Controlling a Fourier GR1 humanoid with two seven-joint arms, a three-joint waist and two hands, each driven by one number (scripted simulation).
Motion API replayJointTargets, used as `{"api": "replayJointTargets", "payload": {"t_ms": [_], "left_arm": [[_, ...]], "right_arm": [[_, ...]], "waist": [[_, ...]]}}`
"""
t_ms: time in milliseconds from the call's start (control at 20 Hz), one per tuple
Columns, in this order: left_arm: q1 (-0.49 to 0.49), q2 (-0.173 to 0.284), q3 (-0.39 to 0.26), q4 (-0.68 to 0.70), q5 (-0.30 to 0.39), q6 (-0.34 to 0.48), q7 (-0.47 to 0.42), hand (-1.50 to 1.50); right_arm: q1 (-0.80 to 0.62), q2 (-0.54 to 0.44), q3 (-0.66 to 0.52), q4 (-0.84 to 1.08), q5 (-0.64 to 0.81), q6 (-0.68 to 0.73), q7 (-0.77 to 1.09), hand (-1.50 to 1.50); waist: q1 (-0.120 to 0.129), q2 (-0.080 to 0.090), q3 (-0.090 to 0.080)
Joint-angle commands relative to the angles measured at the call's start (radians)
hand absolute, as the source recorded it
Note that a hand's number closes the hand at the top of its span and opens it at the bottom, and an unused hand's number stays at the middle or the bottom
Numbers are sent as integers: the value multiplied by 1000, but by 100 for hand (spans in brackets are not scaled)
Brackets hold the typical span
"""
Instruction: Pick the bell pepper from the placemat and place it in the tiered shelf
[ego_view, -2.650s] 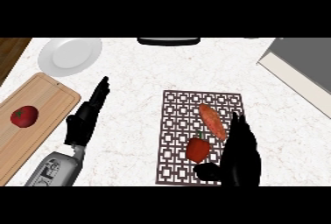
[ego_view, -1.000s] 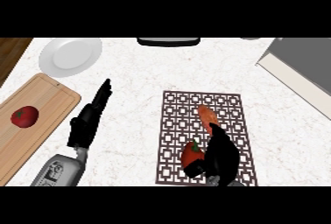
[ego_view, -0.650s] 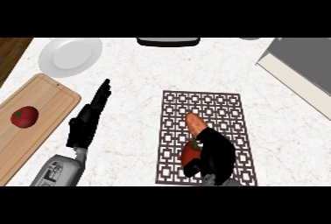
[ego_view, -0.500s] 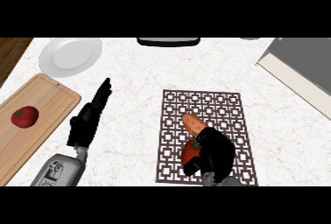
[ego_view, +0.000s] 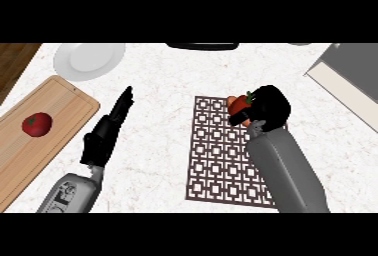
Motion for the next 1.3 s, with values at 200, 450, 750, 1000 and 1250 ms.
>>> {"api": "replayJointTargets", "payload": {"t_ms": [200,450,750,1000,1250], "left_arm": [[10,-1,-5,8,-7,-12,-10,0],[-4,-22,-18,22,-26,-1,-10,0],[-17,-3,27,38,-2,-19,2,0],[-19,-3,47,46,6,-18,22,0],[14,-15,33,19,-14,-5,2,0]], "right_arm": [[-271,11,-179,142,134,-305,71,150],[-483,-4,-251,245,274,-306,121,150],[-574,-40,-310,355,478,-294,205,150],[-697,-63,-342,356,608,-177,269,150],[-724,-116,-385,354,710,-117,254,150]], "waist": [[6,-4,0],[2,-6,-2],[-19,-8,-2],[-36,-16,-2],[-44,-20,-1]]}}
